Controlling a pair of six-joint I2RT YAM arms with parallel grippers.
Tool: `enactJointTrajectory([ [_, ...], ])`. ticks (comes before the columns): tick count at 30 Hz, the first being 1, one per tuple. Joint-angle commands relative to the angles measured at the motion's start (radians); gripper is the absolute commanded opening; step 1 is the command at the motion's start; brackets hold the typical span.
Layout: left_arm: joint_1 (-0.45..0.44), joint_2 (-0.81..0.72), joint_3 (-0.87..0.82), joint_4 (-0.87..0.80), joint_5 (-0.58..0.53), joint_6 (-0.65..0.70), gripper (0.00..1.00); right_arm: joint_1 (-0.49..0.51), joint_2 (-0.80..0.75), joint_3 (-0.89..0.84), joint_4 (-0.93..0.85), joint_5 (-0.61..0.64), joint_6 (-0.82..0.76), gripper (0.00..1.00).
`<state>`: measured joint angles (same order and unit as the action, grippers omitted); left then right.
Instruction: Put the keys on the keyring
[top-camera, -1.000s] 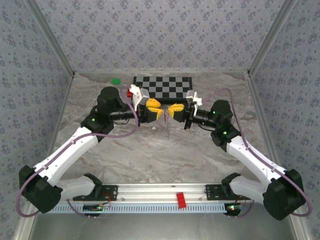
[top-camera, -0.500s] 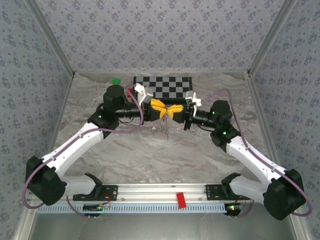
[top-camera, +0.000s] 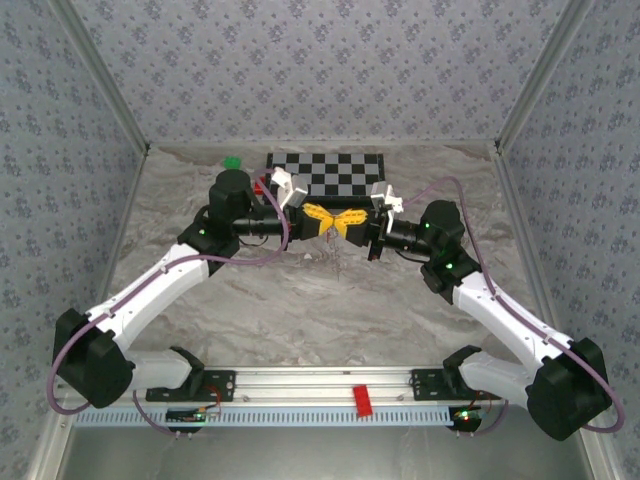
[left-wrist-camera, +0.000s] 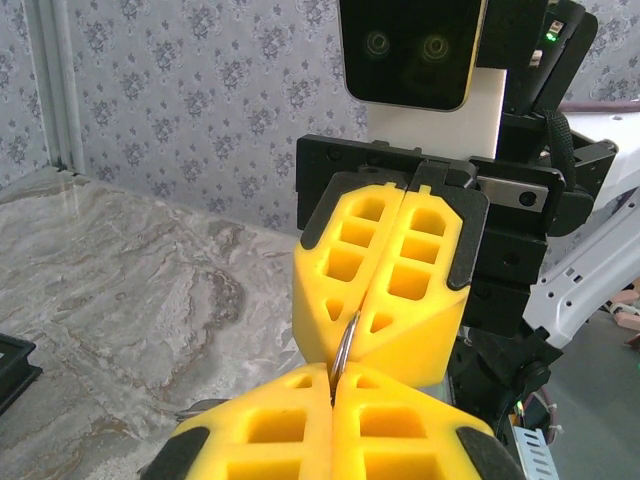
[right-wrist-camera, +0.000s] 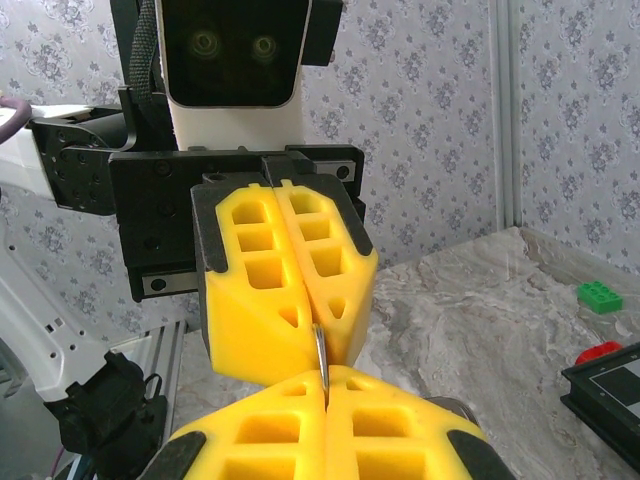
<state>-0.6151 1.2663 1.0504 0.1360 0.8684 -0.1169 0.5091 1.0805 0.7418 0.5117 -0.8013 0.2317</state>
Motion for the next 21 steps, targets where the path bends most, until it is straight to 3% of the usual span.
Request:
enactJointTrajectory([
  [1,-0.009,0.003,0.019,0.038,0.048,0.015,0.0,0.007,-0.015,0.005,0.015,-0.002,-0.011,0.0],
  [3,-0.008,0.002,0.023,0.018,0.044,0.029,0.0,0.003,-0.02,0.003,-0.002,0.003,-0.02,0.0],
  [8,-0.008,-0.002,0.047,-0.088,0.006,0.104,0.0,-0.015,-0.056,0.01,-0.124,0.034,-0.065,0.18],
  [14,-0.009,0.006,0.084,-0.244,-0.042,0.219,0.0,-0.026,-0.109,0.093,-0.474,0.12,-0.227,0.27],
  [21,-0.019,0.042,0.141,-0.407,-0.093,0.333,0.0,-0.002,-0.038,0.306,-0.861,0.179,-0.378,0.38],
])
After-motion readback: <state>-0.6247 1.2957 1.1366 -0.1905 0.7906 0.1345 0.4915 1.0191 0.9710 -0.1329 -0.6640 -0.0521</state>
